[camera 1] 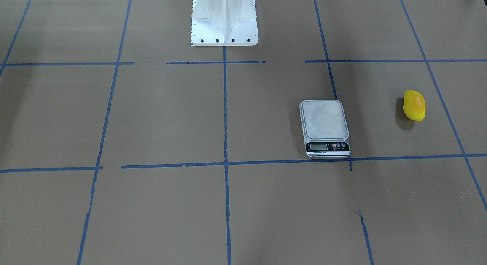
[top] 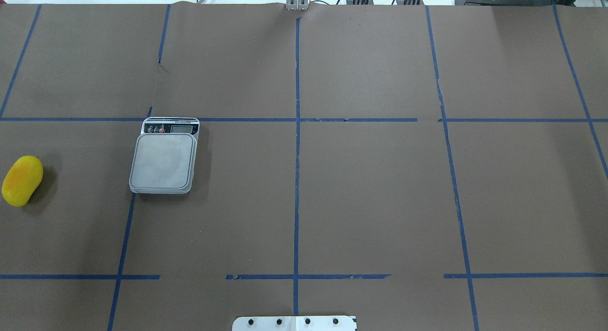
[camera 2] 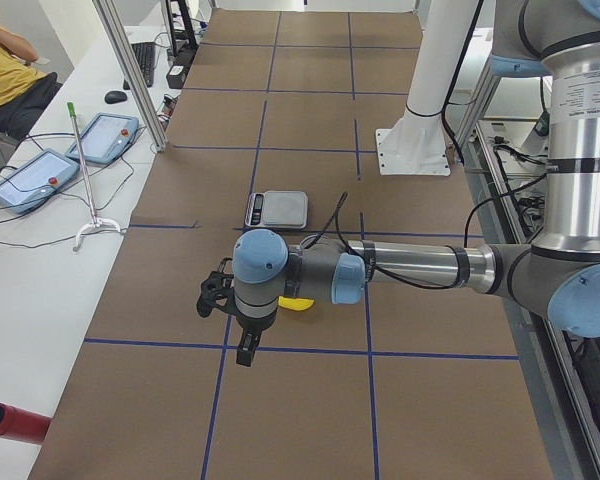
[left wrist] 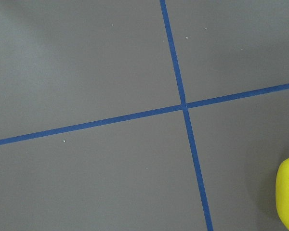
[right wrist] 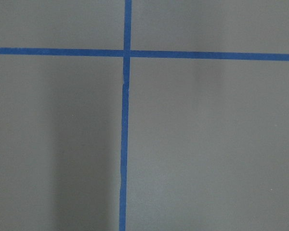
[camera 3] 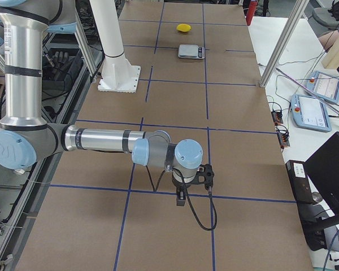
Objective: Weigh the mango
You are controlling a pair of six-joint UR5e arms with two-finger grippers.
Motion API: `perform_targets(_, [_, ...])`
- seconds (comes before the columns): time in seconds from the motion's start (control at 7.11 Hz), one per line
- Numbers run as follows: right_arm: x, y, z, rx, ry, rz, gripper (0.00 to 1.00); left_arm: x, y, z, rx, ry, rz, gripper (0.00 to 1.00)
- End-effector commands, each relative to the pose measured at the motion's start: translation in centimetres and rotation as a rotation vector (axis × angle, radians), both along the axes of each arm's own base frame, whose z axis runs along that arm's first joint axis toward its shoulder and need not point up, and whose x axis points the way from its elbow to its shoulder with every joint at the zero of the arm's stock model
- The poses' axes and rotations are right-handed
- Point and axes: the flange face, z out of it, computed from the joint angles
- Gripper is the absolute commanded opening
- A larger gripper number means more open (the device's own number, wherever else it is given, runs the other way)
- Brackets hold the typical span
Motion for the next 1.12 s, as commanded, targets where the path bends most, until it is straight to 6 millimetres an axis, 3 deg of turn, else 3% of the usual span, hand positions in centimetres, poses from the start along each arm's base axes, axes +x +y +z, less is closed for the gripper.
perform_targets(0.0, [0.0, 0.0, 0.0, -0.001, 0.000, 0.000, 1.00, 0.1, 0.0, 0.0, 0.035, -0.005, 0.005, 1.00])
perform_targets(0.14, [0.0, 0.0, 0.0, -0.001, 0.000, 0.000, 1.00, 0.1, -0.2, -0.2, 0.050, -0.005, -0.006, 1.00])
perform_targets(0.28, [0.0, 0.0, 0.0, 0.001, 0.000, 0.000, 1.00, 2.6, -0.9, 0.9, 0.047, -0.009, 0.048, 1.00])
perform_targets(0.42, [0.0, 0.0, 0.0, -0.001, 0.000, 0.000, 1.00, 3.9, -1.3, 0.5, 0.068, 0.001, 0.047, 1.00])
perform_targets(0.56, [0.0, 0.0, 0.0, -0.001, 0.000, 0.000, 1.00, 7.8, -2.1, 0.1, 0.010, 0.025, 0.006, 1.00])
perform_targets(0.7, [0.0, 0.0, 0.0, -0.001, 0.000, 0.000, 1.00, 14.3, -2.5, -0.3, -0.086, 0.054, -0.009, 1.00])
perform_targets(0.98, [0.0, 0.0, 0.0, 0.001, 0.000, 0.000, 1.00, 19.2, -1.9, -0.7, -0.017, 0.066, 0.065, 1.00])
